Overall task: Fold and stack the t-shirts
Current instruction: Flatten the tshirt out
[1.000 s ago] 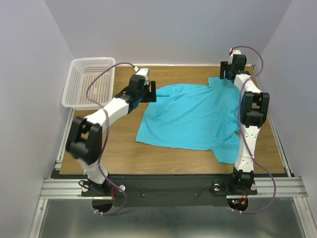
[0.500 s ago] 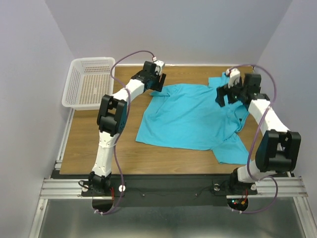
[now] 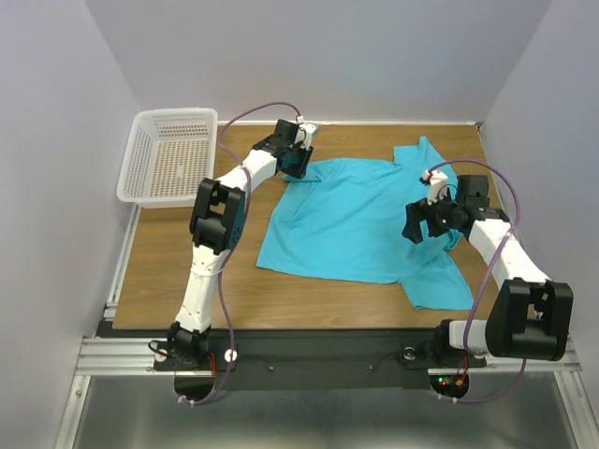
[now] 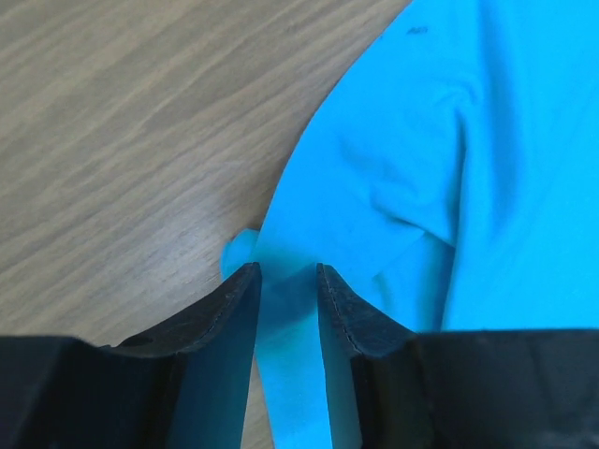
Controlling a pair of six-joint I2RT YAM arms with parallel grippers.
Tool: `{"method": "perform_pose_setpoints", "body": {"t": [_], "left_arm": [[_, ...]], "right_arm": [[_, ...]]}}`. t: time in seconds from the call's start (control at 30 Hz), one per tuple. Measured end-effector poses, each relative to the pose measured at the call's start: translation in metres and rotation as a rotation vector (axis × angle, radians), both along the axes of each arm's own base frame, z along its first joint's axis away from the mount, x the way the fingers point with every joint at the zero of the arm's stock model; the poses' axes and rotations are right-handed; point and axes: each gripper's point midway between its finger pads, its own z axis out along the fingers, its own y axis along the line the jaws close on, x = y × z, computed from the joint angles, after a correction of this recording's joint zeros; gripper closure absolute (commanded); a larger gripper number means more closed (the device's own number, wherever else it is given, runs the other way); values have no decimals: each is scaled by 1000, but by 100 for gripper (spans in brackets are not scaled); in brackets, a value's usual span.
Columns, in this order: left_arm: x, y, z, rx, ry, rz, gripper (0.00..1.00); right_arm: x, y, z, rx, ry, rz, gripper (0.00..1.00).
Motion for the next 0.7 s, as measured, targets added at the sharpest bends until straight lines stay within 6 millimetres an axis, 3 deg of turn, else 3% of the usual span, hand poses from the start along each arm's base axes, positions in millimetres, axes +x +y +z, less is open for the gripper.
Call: {"method": "perform_pose_setpoints", "body": {"t": [0.07,0.13,0.17,0.23,0.5,0.6,0.7], "left_arm": [[-1,1,-10,12,20,-2,63],[-2,2,-16,21,29,-3,78],[-2,3,-15,26,27,-2,91],[0,4,-13,35,17,-1,96],[17,23,-7,114,-49,97,100],[30,31,10,130,-98,145,100],[53,41,39,114,-187,218,100]], "right_arm": [[-1,1,2,5,-3,0,0],[-3,2,3,11,-2,0,0],[-4,2,3,13,1,1,0],[-8,3,2,16,11,2,0],[-28,1,-18,-7,79,12,0],[-34,-4,-26,-40,102,2,0],[-37,-11,-29,-73,113,-15,0]]}}
